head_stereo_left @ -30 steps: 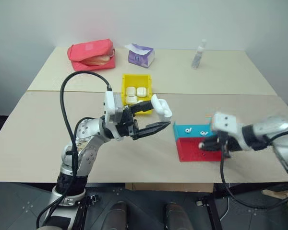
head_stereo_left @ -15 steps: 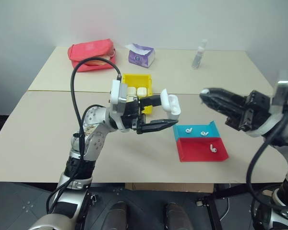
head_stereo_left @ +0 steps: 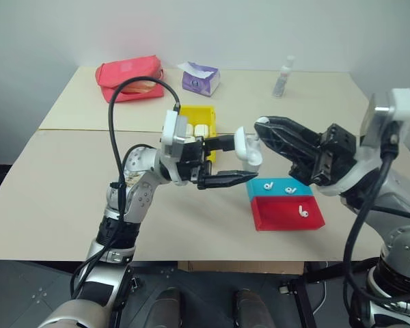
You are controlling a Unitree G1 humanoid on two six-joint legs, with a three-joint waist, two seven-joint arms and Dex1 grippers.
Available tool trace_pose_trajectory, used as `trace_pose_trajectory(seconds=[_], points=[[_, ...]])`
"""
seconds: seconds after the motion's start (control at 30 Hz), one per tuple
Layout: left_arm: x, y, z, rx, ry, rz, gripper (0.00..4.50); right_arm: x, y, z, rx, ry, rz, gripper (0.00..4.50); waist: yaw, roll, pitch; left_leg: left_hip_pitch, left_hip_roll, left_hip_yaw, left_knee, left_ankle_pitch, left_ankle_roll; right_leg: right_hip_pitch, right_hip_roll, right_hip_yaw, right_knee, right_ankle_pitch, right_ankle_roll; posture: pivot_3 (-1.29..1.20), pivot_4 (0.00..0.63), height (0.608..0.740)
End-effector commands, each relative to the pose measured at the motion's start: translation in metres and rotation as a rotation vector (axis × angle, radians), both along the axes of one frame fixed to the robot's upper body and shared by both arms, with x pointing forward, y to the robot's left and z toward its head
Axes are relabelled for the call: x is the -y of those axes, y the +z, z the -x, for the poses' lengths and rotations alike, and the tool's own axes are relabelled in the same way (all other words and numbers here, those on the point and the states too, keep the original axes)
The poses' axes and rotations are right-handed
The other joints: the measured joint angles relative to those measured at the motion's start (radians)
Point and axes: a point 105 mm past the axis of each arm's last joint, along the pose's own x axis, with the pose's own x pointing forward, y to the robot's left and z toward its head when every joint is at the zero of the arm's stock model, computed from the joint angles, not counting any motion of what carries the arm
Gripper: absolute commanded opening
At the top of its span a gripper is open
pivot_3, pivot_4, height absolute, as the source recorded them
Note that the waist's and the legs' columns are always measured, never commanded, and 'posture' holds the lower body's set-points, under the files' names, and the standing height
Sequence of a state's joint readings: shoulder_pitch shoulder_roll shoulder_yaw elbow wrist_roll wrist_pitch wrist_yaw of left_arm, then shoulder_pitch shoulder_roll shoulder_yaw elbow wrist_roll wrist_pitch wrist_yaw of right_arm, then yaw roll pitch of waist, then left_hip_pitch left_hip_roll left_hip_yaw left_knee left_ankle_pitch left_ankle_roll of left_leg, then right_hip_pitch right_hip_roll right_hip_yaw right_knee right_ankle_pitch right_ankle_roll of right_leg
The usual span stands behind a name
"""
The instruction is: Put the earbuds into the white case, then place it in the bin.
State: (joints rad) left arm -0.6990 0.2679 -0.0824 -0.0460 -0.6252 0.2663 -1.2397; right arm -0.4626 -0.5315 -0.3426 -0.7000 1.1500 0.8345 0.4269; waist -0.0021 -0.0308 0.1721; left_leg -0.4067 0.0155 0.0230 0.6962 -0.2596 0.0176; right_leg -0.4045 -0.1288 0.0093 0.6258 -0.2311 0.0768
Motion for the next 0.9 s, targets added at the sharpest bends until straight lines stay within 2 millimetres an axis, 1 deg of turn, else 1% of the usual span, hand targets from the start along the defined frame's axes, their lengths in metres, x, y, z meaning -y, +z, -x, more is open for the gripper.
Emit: trace_pose_trajectory(seconds=[0.03, 0.6, 0.67, 0.77, 0.9], points=[[0.001, 0.008, 0.004, 0.047, -0.012, 0.006, 2.81, 0.001, 0.004, 0.002, 0.039, -0.017, 0.004, 0.61, -0.001, 0.0, 0.0, 0.0, 0.0, 0.0, 0.0, 0.0, 0.0, 0.0, 0.0, 0.0, 0.0, 0.0, 0.0, 0.0, 0.15, 0.74], [0.001, 0.006, 0.005, 0.06, 0.001, 0.004, 2.81, -0.001, -0.011, -0.007, 0.009, -0.05, 0.085, 0.61, 0.0, 0.0, 0.0, 0.0, 0.0, -0.001, 0.0, 0.0, 0.0, 0.0, 0.0, 0.0, 0.0, 0.0, 0.0, 0.0, 0.15, 0.74], [0.0, 0.006, 0.005, 0.059, 0.006, 0.004, 2.81, -0.001, -0.013, -0.006, 0.006, -0.034, 0.097, 1.34, 0.0, 0.0, 0.0, 0.0, 0.0, -0.001, 0.0, 0.0, 0.0, 0.0, 0.0, 0.0, 0.0, 0.0, 0.0, 0.0, 0.15, 0.74], [0.0, 0.006, 0.004, 0.06, 0.014, 0.003, 2.81, 0.0, -0.016, -0.003, 0.004, -0.006, 0.122, 2.25, 0.0, 0.0, 0.0, 0.0, 0.0, -0.001, 0.0, 0.0, 0.0, 0.0, 0.0, 0.0, 0.0, 0.0, 0.0, 0.0, 0.15, 0.74], [-0.001, 0.006, 0.003, 0.061, 0.023, 0.005, 2.81, 0.0, -0.018, -0.002, 0.008, 0.002, 0.143, 3.65, 0.0, 0.0, 0.0, 0.0, 0.0, -0.001, 0.0, 0.0, 0.0, 0.0, 0.0, 0.0, -0.001, 0.0, 0.0, 0.0, 0.15, 0.74]])
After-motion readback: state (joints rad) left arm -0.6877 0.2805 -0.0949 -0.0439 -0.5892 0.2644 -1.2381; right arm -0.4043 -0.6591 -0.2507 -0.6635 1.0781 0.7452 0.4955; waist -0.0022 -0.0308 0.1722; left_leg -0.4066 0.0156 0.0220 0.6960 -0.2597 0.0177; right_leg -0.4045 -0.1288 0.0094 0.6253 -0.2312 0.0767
